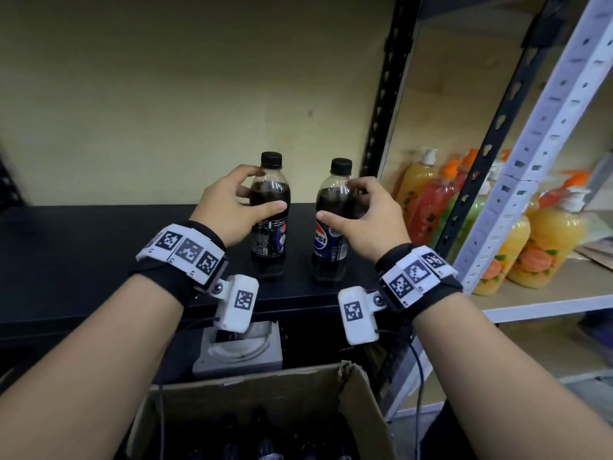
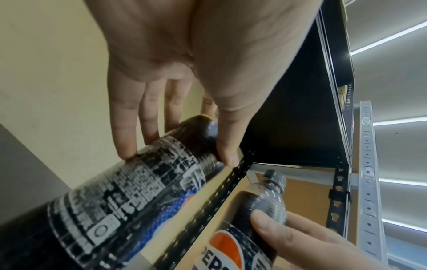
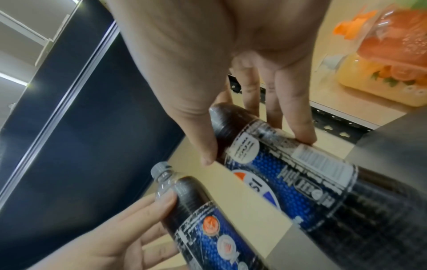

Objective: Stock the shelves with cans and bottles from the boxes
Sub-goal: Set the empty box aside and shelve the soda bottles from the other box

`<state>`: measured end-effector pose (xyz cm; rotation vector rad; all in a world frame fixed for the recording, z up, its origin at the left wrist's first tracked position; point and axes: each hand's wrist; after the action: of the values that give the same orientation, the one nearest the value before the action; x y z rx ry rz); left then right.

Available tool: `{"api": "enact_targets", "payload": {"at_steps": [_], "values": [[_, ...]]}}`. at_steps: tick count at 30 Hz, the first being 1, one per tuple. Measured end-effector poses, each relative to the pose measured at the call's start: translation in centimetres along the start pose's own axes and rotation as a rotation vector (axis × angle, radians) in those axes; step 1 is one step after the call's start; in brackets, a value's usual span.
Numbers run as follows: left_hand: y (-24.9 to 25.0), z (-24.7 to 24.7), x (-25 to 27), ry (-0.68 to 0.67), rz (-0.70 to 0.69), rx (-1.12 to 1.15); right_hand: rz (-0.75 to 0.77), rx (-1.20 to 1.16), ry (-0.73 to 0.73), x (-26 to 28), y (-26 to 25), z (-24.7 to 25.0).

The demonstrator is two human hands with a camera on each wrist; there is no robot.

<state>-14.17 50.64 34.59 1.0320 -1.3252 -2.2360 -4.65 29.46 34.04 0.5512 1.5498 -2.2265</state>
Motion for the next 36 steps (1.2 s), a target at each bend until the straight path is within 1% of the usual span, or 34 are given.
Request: {"api": "enact_targets", "payload": {"at_steps": [5, 10, 15, 19, 24, 29, 36], "values": [[0.4, -1.4, 0.7, 0.012, -0.008, 0.027, 0.008, 0.009, 0.030, 0.3, 0.4, -0.6], [0.8, -2.9, 1.0, 0.002, -0.055, -0.005, -0.013, -0.028, 0.026, 0.1, 0.6, -0.5], [1.2, -4.0, 0.7, 0.026, -0.092, -0.060, -0.020, -0.001, 0.035, -0.8, 0.7, -0.6], [1.2, -5.1, -0.3, 0.029, -0.096, -0.084, -0.035, 0.015, 0.016, -2.2, 1.2, -0.7], [1.5, -7.0, -2.1, 0.025, -0.101, -0.102, -0.033, 0.048, 0.056, -4.0, 2.2, -1.0], [1.2, -9.5, -4.5, 0.025, -0.089, -0.081, -0.061, 0.042, 0.034, -6.8, 3.4, -1.2], [0.4, -13.2, -8.3, 0.029, -0.073, -0.059, -0.090, 0.029, 0.043, -10.7, 5.5, -2.1]]}}
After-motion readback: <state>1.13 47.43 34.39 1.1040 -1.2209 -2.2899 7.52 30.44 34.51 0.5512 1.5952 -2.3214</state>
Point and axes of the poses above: each hand's wrist, its own x-axis away from the middle knuckle, its own z-axis out of the back of the hand, y = z × x, and after that the axes turned 12 degrees about y, right-handed
